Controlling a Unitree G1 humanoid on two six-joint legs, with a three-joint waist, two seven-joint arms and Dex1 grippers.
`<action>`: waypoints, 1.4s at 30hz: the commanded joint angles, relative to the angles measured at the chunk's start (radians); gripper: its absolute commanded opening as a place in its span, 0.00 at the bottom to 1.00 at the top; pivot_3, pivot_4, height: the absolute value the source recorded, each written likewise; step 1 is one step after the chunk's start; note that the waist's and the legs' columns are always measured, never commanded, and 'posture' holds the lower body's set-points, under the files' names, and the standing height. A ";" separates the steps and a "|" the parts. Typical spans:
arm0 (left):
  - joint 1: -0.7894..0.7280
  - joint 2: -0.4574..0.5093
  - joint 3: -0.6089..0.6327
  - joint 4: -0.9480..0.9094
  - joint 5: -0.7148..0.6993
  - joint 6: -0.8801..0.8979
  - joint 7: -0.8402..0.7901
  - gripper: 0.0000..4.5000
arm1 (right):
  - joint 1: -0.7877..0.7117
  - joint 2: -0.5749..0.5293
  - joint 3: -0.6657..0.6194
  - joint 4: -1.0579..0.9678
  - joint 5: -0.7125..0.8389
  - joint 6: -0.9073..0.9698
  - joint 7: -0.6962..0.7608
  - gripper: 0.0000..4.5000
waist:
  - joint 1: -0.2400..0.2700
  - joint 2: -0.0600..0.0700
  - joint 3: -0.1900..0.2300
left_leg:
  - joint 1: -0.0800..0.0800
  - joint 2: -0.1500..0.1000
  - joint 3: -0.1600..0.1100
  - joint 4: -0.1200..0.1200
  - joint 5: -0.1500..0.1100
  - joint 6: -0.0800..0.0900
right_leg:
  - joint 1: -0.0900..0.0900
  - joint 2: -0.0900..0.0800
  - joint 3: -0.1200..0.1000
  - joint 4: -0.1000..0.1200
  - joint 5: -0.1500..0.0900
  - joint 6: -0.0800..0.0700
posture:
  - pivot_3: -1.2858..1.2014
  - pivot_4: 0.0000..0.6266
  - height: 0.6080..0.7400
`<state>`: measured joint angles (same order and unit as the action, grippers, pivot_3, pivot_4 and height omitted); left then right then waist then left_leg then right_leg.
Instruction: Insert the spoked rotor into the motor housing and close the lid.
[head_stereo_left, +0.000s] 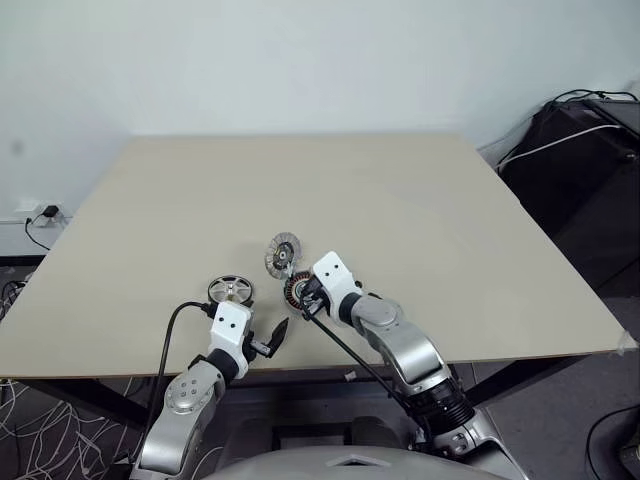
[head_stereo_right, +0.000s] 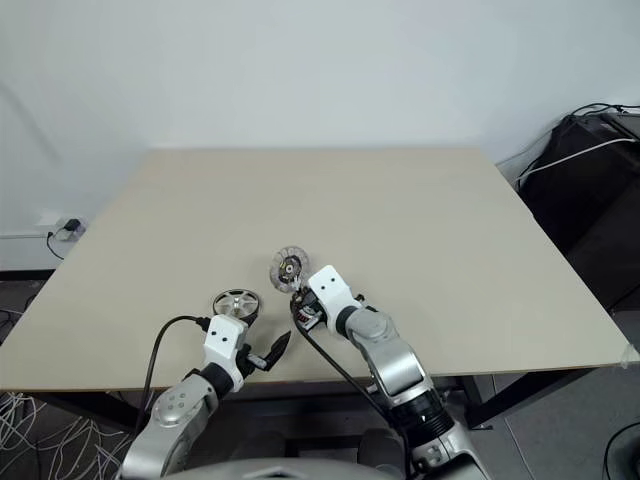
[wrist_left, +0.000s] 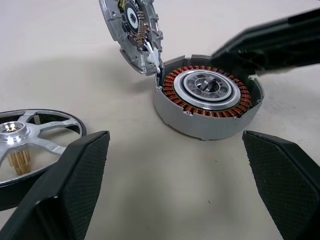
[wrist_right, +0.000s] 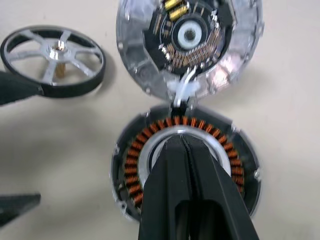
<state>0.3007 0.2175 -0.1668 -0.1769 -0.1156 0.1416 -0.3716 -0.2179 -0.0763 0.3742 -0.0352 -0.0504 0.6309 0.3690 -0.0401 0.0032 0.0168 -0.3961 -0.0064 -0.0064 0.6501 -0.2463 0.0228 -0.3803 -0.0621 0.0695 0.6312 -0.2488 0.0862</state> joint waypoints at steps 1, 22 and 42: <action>-0.014 -0.003 0.000 -0.010 0.005 -0.018 0.000 1.00 | -0.032 0.019 -0.007 0.046 -0.004 -0.051 -0.018 0.00 | 0.000 0.000 0.000 | 0.000 0.000 0.000 0.000 0.000 0.000 | 0.000 0.000 0.000 0.000 0.000 0.000 | 0.52 0.00 1.00; -0.012 -0.007 -0.002 -0.009 0.005 -0.019 0.004 1.00 | 0.009 -0.025 0.008 0.020 -0.004 -0.037 0.015 0.00 | 0.001 0.000 0.000 | 0.000 0.000 0.000 0.000 0.000 0.000 | 0.000 0.000 0.000 0.000 0.000 0.000 | 0.52 0.00 1.00; -0.016 -0.050 0.050 -0.003 0.000 -0.059 0.076 1.00 | -0.022 0.023 -0.008 -0.030 0.020 -0.093 -0.002 0.00 | 0.002 0.000 0.000 | 0.000 0.000 0.000 0.000 0.000 0.000 | 0.000 0.000 0.000 0.000 0.000 0.000 | 0.52 0.00 1.00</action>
<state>0.3000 0.1817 -0.1524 -0.1666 -0.1159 0.1210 -0.3302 -0.2262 -0.0630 0.3671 -0.0280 -0.0469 0.5688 0.3568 -0.0384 0.0028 0.0170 -0.3963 -0.0065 -0.0066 0.6497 -0.2460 0.0232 -0.3804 -0.0619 0.0695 0.6308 -0.2489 0.0862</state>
